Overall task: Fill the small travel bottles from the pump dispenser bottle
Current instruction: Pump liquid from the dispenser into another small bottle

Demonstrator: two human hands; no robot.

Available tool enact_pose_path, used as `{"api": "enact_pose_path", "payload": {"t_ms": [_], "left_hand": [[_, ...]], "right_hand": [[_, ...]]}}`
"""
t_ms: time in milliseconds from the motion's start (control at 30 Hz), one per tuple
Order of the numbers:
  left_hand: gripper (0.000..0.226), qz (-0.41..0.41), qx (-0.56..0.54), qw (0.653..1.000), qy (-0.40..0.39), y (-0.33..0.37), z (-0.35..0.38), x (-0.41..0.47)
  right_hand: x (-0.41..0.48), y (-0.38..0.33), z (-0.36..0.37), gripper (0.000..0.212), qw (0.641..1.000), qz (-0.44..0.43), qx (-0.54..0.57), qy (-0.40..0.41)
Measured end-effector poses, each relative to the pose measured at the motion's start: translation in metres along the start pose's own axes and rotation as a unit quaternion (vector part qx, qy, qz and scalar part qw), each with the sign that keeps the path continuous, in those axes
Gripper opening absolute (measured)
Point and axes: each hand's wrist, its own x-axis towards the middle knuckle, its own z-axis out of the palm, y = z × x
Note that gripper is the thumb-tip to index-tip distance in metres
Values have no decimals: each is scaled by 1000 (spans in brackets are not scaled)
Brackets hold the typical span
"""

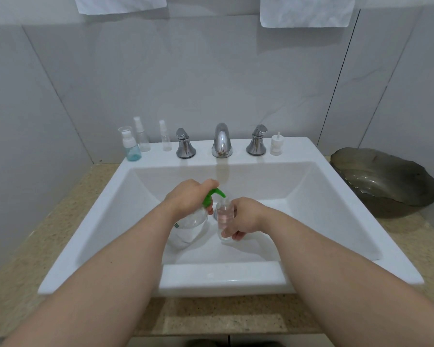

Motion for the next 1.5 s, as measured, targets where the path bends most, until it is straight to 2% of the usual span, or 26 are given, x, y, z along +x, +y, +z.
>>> {"api": "enact_pose_path", "payload": {"t_ms": [500,1200,1367,1500], "left_hand": [[63,1,27,1000,3,3,1,-1],[63,8,45,999,11,0,-1,1],[69,3,10,1000,7,0,-2,-3],[77,-2,12,1000,16,2,0,-3]], "right_hand": [[3,3,1,38,1000,-2,-4,3],[2,2,1,37,1000,-2,-1,-4],[1,2,1,30,1000,-4,-1,-3],[2,2,0,34,1000,-1,1,-3]]}}
